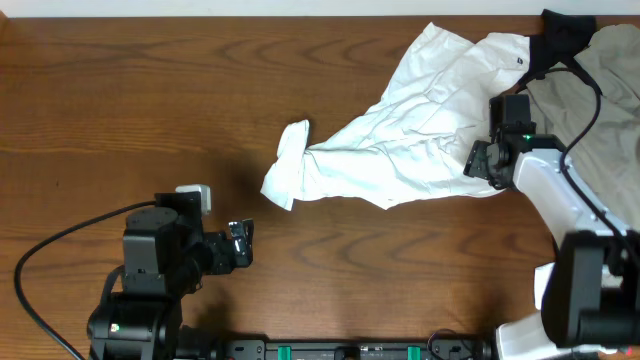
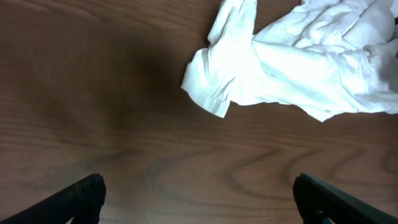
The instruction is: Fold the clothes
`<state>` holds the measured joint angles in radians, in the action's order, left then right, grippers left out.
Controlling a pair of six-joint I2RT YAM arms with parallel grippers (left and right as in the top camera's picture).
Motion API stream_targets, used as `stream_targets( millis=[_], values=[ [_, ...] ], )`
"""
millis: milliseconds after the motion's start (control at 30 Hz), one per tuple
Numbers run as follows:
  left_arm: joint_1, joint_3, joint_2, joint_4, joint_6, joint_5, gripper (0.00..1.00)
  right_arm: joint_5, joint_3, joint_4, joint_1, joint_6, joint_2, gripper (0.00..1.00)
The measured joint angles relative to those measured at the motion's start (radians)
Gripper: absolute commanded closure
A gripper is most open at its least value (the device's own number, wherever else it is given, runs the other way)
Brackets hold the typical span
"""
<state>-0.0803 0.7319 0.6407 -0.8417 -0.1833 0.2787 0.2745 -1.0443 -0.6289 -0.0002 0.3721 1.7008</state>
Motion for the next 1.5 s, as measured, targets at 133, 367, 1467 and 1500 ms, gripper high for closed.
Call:
stream_targets(
  millis=[133, 367, 1467, 1500],
  values=[
    [0.0, 0.0, 0.0, -0.007, 0.0, 0.0, 0.02, 0.0, 0.0, 0.038, -0.007, -0.029, 0.077, 0.25],
    [0.0, 0.0, 0.0, -0.014, 0.0, 0.0, 0.02, -0.053, -0.018, 0.049, -0.007, -0.093, 0.145, 0.26],
    [0.0, 0.0, 0.0, -0.014, 0.0, 0.0, 0.02, -0.59, -0.028, 0.069, 0.685, -0.048, 0.151, 0.33],
    [0.0, 0.0, 0.0, -0.014, 0.0, 0.0, 0.02, -0.59, -0.028, 0.071, 0.694, -0.042, 0.153, 0.33]
  ],
)
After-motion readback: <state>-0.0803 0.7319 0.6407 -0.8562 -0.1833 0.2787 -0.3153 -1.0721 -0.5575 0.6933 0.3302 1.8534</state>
